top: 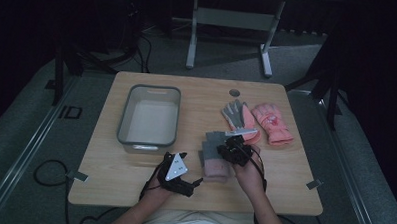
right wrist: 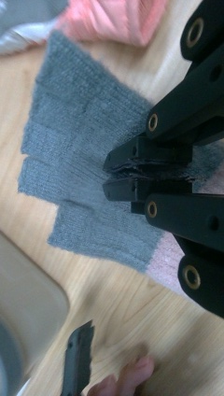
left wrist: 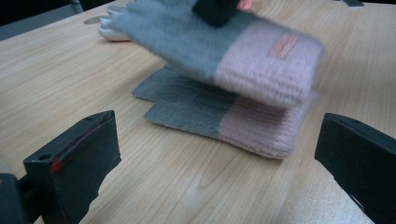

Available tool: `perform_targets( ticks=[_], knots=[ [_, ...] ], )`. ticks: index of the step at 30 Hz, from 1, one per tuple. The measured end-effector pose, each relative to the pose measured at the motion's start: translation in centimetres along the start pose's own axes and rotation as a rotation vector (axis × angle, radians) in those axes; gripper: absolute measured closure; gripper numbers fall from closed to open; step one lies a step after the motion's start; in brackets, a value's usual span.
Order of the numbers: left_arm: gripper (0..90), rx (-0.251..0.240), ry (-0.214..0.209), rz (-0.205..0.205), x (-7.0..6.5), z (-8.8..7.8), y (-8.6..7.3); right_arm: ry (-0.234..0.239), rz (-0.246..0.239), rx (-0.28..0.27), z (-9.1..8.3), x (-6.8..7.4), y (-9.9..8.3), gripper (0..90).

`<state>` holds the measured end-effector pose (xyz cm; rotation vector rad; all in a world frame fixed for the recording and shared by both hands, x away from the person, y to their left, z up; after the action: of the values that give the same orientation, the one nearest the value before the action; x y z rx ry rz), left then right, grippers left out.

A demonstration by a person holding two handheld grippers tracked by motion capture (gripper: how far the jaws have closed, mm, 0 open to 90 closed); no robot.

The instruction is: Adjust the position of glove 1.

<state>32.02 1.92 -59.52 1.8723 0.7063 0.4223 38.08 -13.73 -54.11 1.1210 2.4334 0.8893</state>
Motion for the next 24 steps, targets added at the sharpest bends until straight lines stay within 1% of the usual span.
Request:
perform_targets(
  ticks=[1,3,4,6,8,12,15,19,21,24],
  knots=[
    [0.0,0.001,0.0,-0.003,0.0,0.0,0.0,0.006,-0.002,0.019,0.5,0.2,-0.4,84.8],
    [0.0,0.002,-0.001,-0.002,0.0,0.0,0.0,0.01,0.006,0.021,0.8,0.2,-0.6,84.8],
    [0.0,0.003,0.0,-0.003,0.0,0.0,0.0,0.015,0.013,0.034,1.2,0.3,-0.9,84.8],
    [0.0,0.003,-0.001,-0.003,0.0,0.0,0.0,0.013,0.021,0.036,1.4,0.3,-1.0,84.8],
    [0.0,0.003,-0.001,-0.004,0.0,0.0,0.0,0.014,0.028,0.047,1.9,0.2,-1.4,84.7],
    [0.0,0.005,-0.002,-0.006,0.0,0.1,0.0,0.014,0.02,0.064,2.6,0.1,-1.7,84.1],
    [0.0,0.009,-0.002,-0.007,0.1,0.1,0.0,0.009,0.025,0.068,3.0,0.2,-1.9,82.7],
    [0.0,0.009,0.006,0.005,0.0,0.1,0.0,0.01,0.04,0.069,3.3,0.1,-2.2,80.3],
    [0.0,0.009,0.01,0.018,-0.2,0.1,0.0,0.007,0.029,0.072,3.5,0.2,-2.3,79.3],
    [0.0,0.01,0.019,0.017,-0.1,0.1,0.0,0.008,0.026,0.074,3.7,0.2,-2.3,77.8]
  ],
)
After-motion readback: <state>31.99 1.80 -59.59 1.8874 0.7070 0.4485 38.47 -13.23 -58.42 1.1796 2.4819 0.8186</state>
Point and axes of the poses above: each handheld gripper's, and its own axes: z roughly forward along the jaws, y roughly out of its top, x roughly to its left, the point moved 6 cm from there along z, roughly forward along the jaws, and after that the axes turned 8 degrees about -z, right-handed, at the moved point
